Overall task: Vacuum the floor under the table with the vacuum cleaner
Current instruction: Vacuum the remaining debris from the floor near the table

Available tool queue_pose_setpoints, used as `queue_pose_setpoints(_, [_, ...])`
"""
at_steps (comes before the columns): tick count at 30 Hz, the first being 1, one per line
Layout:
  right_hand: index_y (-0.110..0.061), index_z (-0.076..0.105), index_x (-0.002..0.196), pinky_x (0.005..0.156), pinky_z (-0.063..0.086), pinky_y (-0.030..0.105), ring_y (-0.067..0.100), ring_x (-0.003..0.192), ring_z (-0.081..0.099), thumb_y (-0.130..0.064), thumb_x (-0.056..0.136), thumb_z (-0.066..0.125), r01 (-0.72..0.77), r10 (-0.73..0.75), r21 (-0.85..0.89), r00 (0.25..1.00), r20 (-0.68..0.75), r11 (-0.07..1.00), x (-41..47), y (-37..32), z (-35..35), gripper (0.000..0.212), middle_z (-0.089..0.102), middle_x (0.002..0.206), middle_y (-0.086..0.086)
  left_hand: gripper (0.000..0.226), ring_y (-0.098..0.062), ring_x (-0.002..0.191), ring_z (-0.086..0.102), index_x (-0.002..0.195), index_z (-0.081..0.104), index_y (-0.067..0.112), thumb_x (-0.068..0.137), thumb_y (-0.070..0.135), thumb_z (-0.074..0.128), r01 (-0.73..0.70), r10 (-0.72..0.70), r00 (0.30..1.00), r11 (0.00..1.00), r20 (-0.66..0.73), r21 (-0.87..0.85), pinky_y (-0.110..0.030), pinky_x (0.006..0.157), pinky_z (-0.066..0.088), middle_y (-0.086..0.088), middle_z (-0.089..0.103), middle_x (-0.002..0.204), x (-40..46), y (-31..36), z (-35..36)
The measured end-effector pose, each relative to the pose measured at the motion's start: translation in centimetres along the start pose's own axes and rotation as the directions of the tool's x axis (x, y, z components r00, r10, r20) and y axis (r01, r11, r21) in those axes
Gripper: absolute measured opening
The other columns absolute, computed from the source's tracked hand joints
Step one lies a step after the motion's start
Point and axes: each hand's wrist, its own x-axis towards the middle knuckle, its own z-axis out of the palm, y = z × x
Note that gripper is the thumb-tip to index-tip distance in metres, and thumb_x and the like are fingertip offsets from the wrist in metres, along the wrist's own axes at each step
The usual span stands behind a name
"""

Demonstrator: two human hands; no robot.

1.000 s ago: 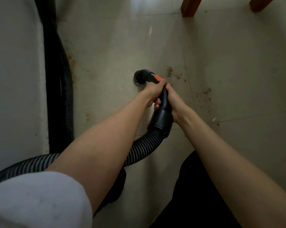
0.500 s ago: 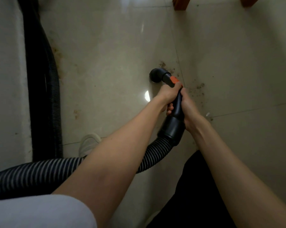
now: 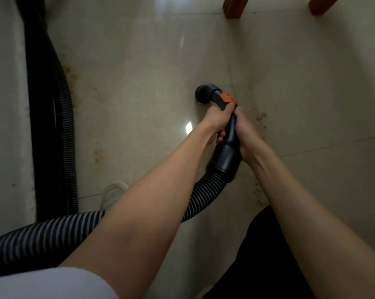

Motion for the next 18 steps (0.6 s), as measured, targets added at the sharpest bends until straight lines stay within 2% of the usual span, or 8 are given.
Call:
queue_pose_setpoints(6, [-0.011, 0.056, 0.090, 0.031, 0.034, 0.013, 0.008, 0.027, 0.041, -0.052, 0.100, 0.030, 0.006, -0.003, 0.064, 0.998, -0.058, 0.998, 0.2, 0.2, -0.8, 0.050, 0.045, 0.036, 0.000, 0.038, -0.013, 0.042, 0.039, 0.095, 0.052, 0.004, 0.095, 0.042, 0.047, -0.003, -0.001, 0.997, 0.999, 0.082, 0.047, -0.012, 0.031, 0.028, -0.004, 0.047, 0.061, 0.0, 0.0, 1.1])
queue_pose_setpoints(9, [-0.011, 0.058, 0.096, 0.032, 0.035, 0.014, 0.008, 0.028, 0.042, -0.054, 0.099, 0.032, 0.003, 0.004, 0.081, 0.997, -0.080, 0.997, 0.5, 0.3, -1.4, 0.050, 0.044, 0.038, 0.000, 0.039, -0.013, 0.043, 0.040, 0.096, 0.052, 0.003, 0.095, 0.042, 0.047, -0.005, -0.002, 0.994, 0.998, 0.113, 0.065, -0.013, 0.032, 0.029, -0.004, 0.048, 0.062, 0.1, 0.1, 1.5])
queue_pose_setpoints(14, [-0.012, 0.057, 0.086, 0.033, 0.035, 0.013, 0.007, 0.029, 0.040, -0.052, 0.101, 0.029, 0.020, -0.009, 0.126, 0.996, -0.090, 0.992, 0.0, -0.3, -1.7, 0.051, 0.042, 0.037, 0.000, 0.037, -0.012, 0.038, 0.040, 0.094, 0.051, 0.003, 0.096, 0.040, 0.047, -0.040, 0.031, 0.992, 0.996, 0.122, 0.077, -0.014, 0.031, 0.029, -0.004, 0.047, 0.060, -0.2, 0.7, 1.9])
queue_pose_setpoints(18, [-0.011, 0.057, 0.088, 0.033, 0.036, 0.013, 0.007, 0.029, 0.042, -0.050, 0.101, 0.030, 0.017, -0.004, 0.152, 0.996, -0.085, 0.988, 0.3, -0.8, -1.6, 0.049, 0.044, 0.038, 0.000, 0.035, -0.012, 0.041, 0.038, 0.080, 0.049, 0.008, 0.097, 0.039, 0.046, -0.032, 0.023, 0.993, 0.997, 0.118, 0.071, -0.012, 0.031, 0.028, -0.003, 0.046, 0.061, -0.1, 1.4, 2.0])
